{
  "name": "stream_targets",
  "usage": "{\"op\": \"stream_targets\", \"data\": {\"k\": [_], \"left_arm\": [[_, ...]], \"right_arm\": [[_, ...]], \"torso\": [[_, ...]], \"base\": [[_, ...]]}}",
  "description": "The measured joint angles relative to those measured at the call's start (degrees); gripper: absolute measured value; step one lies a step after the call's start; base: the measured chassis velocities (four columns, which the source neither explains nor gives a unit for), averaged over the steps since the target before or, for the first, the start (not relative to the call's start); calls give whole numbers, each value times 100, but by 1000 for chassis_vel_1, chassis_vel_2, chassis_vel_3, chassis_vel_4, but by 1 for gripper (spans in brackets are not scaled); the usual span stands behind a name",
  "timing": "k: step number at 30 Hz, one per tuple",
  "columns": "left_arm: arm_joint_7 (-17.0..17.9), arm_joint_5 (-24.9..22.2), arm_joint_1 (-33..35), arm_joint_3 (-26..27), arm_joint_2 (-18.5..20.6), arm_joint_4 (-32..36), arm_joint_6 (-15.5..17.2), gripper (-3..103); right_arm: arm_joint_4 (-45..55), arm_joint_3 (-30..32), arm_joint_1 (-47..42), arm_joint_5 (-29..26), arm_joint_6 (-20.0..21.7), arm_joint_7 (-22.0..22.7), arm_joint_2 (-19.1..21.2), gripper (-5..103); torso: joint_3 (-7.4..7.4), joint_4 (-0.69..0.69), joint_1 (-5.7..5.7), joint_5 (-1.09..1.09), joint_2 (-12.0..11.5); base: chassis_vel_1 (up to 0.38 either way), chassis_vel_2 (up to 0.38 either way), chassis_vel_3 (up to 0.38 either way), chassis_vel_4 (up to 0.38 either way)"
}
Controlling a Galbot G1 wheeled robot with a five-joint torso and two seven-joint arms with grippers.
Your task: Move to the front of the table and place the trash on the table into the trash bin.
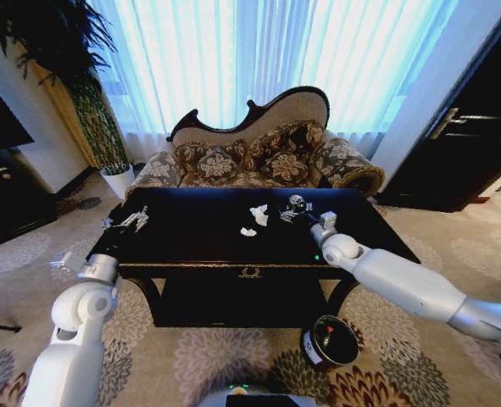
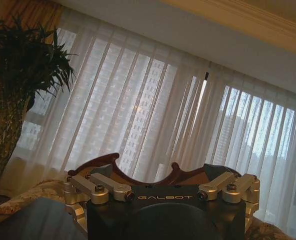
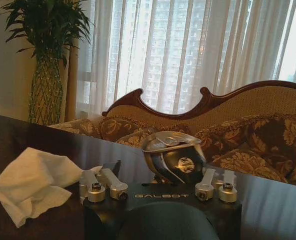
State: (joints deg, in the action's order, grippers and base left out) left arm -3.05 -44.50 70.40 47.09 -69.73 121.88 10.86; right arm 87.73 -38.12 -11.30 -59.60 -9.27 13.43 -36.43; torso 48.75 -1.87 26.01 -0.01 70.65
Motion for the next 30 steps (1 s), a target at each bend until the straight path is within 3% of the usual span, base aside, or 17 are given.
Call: {"op": "stream_targets", "data": {"k": [2,6,8,9,11,14,15,18,23,28,30], "left_arm": [[-1,-1,-7,0,-8,0,-2,100],[-2,1,-6,-10,-26,7,-2,100],[-2,5,-4,-12,-28,16,-3,100],[-2,6,-3,-11,-28,22,-3,100],[-2,8,11,-9,-27,48,-5,100],[-3,9,24,-5,-25,66,-5,100],[-2,9,30,-3,-25,71,-5,100],[-2,8,72,27,-23,126,-7,100],[-2,-1,96,53,-12,159,-12,100],[-2,-18,99,60,0,183,-16,100],[-2,-18,88,28,-18,186,-17,100]], "right_arm": [[2,20,-21,0,-11,-1,30,68],[58,112,-93,-8,-31,-7,84,57],[87,145,-132,-11,-34,-19,117,57],[101,161,-151,-11,-36,-29,132,45],[150,229,-227,-13,-40,-49,171,35],[189,264,-267,-17,-42,-53,180,35],[204,278,-282,-18,-42,-54,184,24],[321,462,-496,-22,-49,-61,241,8],[509,796,-873,-38,-60,-84,350,1],[990,1717,-1788,-102,-58,-223,623,0],[1325,2509,-2429,-142,-56,-344,817,0]], "torso": [[0,0,0,-1,0],[0,1,0,-1,0],[0,1,0,0,0],[0,0,0,0,0],[0,-1,0,0,0],[0,0,0,0,0],[0,0,0,0,0],[0,1,0,0,0],[0,1,0,0,0],[0,0,0,0,0],[-1,0,0,0,1]], "base": [[0,0,0,0],[0,0,0,0],[0,0,0,0],[0,0,0,0],[0,0,0,0],[0,0,0,0],[0,0,0,0],[0,0,0,0],[0,0,0,0],[0,0,0,0],[0,0,0,0]]}}
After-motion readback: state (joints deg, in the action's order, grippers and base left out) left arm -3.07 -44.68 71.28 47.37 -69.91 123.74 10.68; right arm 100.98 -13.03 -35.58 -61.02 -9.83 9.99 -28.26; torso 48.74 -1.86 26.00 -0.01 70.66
